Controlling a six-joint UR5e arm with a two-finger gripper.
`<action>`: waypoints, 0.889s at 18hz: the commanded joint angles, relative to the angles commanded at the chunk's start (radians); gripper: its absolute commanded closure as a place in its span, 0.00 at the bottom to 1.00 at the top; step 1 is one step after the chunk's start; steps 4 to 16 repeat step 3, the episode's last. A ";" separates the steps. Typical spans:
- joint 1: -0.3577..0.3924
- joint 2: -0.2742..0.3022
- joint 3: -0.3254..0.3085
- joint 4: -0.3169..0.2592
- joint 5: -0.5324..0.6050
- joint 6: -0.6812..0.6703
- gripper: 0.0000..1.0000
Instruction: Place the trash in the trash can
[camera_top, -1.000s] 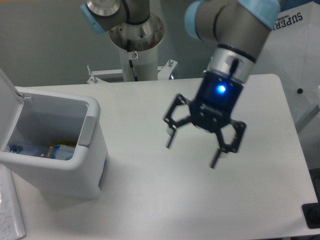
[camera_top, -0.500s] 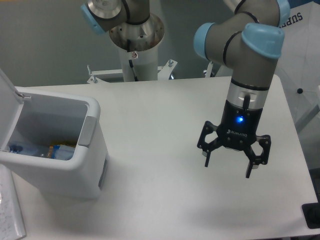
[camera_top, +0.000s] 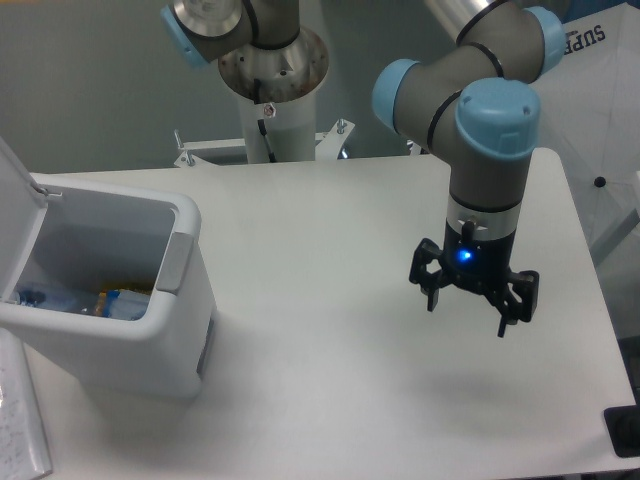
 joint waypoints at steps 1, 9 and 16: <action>0.000 -0.002 0.011 -0.015 0.002 0.000 0.00; 0.000 -0.008 0.023 -0.041 0.027 0.000 0.00; 0.000 -0.008 0.023 -0.041 0.027 0.000 0.00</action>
